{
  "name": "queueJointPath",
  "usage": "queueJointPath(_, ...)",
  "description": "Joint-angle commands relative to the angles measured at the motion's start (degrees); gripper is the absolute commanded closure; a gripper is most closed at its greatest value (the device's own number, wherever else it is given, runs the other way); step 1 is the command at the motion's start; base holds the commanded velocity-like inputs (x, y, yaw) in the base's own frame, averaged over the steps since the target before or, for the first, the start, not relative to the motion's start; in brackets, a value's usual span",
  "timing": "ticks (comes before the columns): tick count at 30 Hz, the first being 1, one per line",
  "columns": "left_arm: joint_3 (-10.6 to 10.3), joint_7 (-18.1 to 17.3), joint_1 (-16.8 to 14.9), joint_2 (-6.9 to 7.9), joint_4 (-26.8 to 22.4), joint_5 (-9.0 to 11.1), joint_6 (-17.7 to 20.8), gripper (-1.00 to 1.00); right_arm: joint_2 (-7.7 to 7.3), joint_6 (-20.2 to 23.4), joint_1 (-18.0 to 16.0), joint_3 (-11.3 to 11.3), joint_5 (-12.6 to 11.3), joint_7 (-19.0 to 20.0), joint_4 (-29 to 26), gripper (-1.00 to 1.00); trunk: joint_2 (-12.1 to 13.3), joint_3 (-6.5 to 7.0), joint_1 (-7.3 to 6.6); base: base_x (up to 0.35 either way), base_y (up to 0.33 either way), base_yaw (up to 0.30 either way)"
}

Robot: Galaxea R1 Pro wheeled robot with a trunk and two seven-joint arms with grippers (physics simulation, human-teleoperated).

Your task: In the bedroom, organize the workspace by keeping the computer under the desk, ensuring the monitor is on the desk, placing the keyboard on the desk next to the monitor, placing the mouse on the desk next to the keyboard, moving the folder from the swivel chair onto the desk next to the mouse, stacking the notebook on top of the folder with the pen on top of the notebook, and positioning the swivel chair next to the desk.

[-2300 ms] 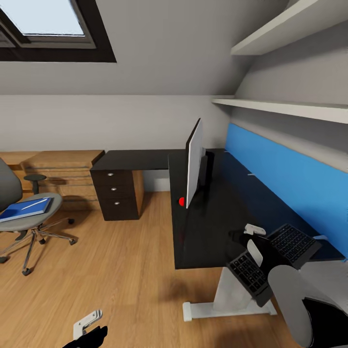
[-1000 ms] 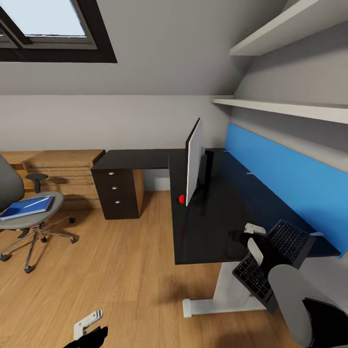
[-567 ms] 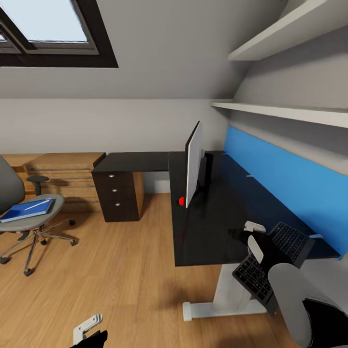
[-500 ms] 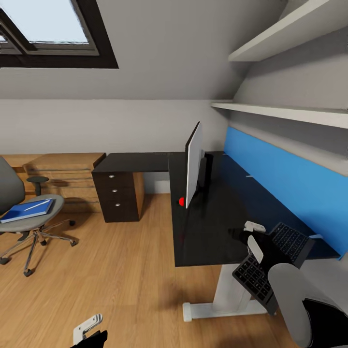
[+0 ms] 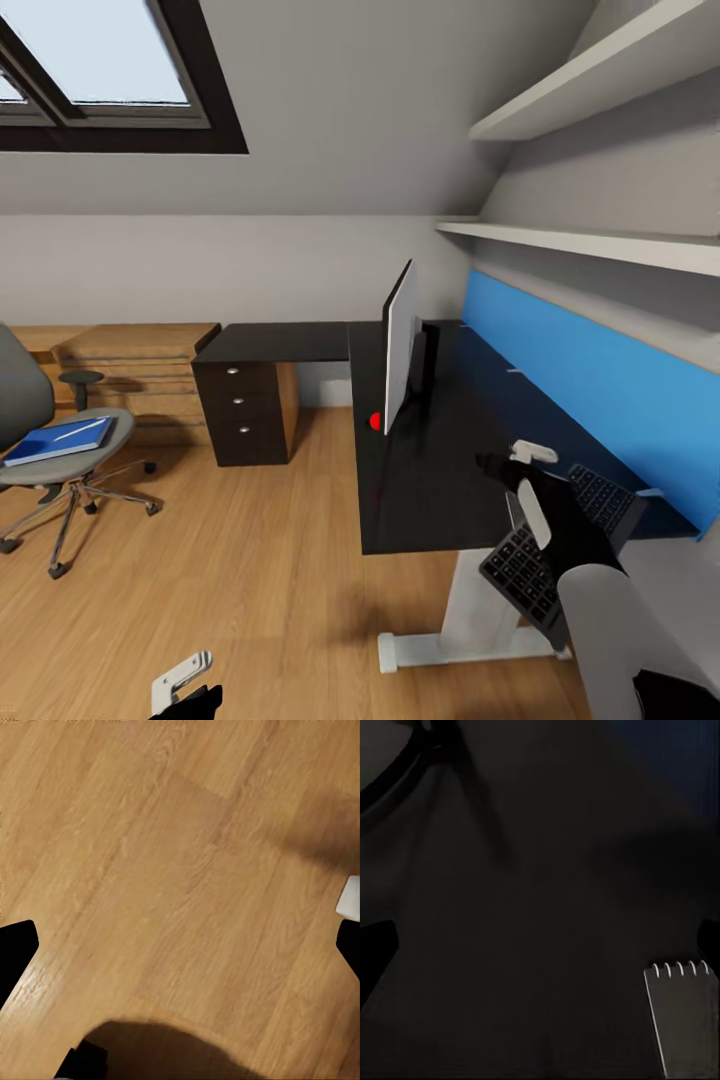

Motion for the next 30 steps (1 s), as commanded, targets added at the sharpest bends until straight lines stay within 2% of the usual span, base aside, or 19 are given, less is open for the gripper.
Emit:
queueJointPath(1, 0.0, 0.4, 0.0, 0.01, -0.1, 0.6, 0.2, -1.00, 0.07, 0.4, 0.9, 0.0, -0.6, -0.2, -1.6, -1.00, 0.0, 0.03, -0.01, -0.156, 0.000, 0.000)
queueJointPath(3, -0.1, 0.4, 0.0, 0.01, -0.1, 0.6, 0.2, -1.00, 0.23, 0.6, 3.7, 0.0, -0.8, -0.1, -6.2, -1.00, 0.0, 0.21, -0.01, -0.216, 0.000, 0.000)
queueJointPath(10, -0.1, 0.4, 0.0, 0.15, -0.1, 0.6, 0.2, -1.00, 0.75, 1.0, 9.7, 0.0, -1.0, -0.1, -16.1, -1.00, 0.0, 0.84, -0.01, -0.293, 0.000, 0.000)
queueJointPath(11, 0.0, 0.3, 0.0, 0.29, -0.1, 0.6, 0.3, -1.00, 1.83, 1.3, 12.8, 0.0, -1.1, -0.1, -21.2, -1.00, 0.0, 0.93, -0.01, -0.326, 0.000, 0.000)
queueJointPath(15, 0.0, 0.3, 0.0, 0.38, -0.1, 0.6, 0.3, -1.00, 3.21, 1.5, 16.6, -0.1, -1.0, -0.2, -25.6, -1.00, 0.0, 1.29, -0.01, -0.330, 0.000, 0.000)
queueJointPath(16, 0.0, 0.3, 0.0, 0.41, -0.1, 0.6, 0.2, -1.00, 3.66, 1.4, 18.7, -0.1, -1.0, -0.2, -27.4, -1.00, 0.0, 1.38, -0.01, -0.332, 0.000, 0.000)
queueJointPath(23, 0.0, 0.3, 0.0, 0.44, -0.1, 0.5, 0.2, -1.00, 4.49, 1.5, 26.4, 0.0, -1.0, -0.2, -34.0, -1.00, 0.0, 2.00, -0.01, -0.333, 0.000, 0.000)
queueJointPath(24, 0.0, 0.3, 0.0, 0.50, -0.1, 0.5, 0.2, -1.00, 4.96, 1.3, 33.3, 0.0, -1.0, -0.2, -39.4, -1.00, 0.0, 2.09, -0.01, -0.334, 0.000, 0.000)
queueJointPath(28, 0.0, 0.3, 0.0, 0.49, -0.1, 0.5, 0.2, -1.00, 5.41, 1.1, 38.5, -0.1, -1.0, -0.2, -41.5, -1.00, 0.0, 2.45, -0.01, -0.334, 0.000, 0.000)
queueJointPath(30, 0.0, 0.3, 0.0, 0.46, -0.1, 0.5, 0.2, -1.00, 5.52, 0.9, 39.9, -0.1, -1.0, -0.1, -41.6, -1.00, 0.0, 2.63, -0.01, -0.334, 0.000, 0.000)
